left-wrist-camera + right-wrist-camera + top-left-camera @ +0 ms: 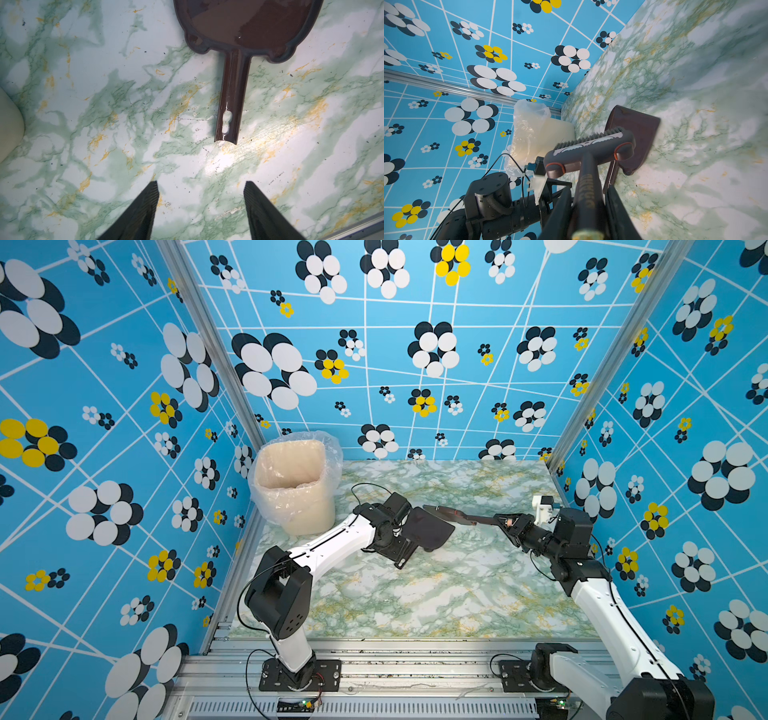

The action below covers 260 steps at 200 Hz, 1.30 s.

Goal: Sweep away the paper scraps from the table
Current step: 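Set the dustpan and brush down together on the table center with both grippers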

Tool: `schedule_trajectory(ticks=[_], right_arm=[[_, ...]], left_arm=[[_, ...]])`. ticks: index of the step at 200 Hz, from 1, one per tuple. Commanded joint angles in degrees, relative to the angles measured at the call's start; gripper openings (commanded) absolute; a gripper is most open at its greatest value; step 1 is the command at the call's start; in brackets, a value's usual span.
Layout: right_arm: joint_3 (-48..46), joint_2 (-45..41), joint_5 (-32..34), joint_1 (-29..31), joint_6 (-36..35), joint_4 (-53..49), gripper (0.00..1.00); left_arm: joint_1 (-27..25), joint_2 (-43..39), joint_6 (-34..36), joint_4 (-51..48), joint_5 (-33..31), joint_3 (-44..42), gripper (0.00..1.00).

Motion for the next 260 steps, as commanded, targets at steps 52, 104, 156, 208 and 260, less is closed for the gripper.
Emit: schedule_trajectory(ticks=[52, 104, 156, 208, 260], right_arm=[[1.13, 5.03, -7.12, 5.81, -5.59, 7.07, 0.00], [1.81, 11.75, -6.85, 13.25, -7.27, 14.36, 0.00], [6.29, 21.20, -5.18, 18.99, -9.55, 19.64, 0.00], [6.92, 31.16, -5.35, 22.26, -7.81, 35.87, 0.00], [9.31, 37.60, -4.68, 23.97, -9.58, 37.05, 0.00]], left_arm=[[1.90, -7.26, -1.22, -1.72, -1.40, -2.50, 0.71], [2.17, -13.51, -2.90, -6.78, -2.83, -2.85, 0.70], [2.97, -22.07, -3.90, -6.73, -1.56, -5.71, 0.74], [3.49, -21.13, -4.36, -5.29, -0.49, -6.85, 0.75], [4.52, -21.87, -4.05, -5.50, -0.50, -7.35, 0.76]])
